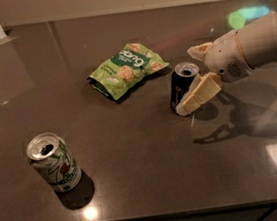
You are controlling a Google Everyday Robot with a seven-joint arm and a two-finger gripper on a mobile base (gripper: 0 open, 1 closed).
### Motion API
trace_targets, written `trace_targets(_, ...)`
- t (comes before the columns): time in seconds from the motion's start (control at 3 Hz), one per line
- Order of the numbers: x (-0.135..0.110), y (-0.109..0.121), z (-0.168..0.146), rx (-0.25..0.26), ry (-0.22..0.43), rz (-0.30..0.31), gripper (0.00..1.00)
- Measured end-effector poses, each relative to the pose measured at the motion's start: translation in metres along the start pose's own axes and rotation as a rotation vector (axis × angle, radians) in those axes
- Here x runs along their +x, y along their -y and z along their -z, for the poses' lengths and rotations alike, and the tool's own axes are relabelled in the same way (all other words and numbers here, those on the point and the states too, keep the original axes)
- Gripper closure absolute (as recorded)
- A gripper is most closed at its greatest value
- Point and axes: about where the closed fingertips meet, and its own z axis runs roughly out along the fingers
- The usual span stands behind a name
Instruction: Knock pepsi can over
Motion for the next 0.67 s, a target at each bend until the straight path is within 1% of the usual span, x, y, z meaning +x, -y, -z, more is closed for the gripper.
trace_targets(0.33,0.0038,0.0013,-0.0042,-0.004,0.037,-0.014,0.00)
trace_targets(0.67,0.0090,0.0024,-0.0070,-0.007,0.061,-0.032,0.18)
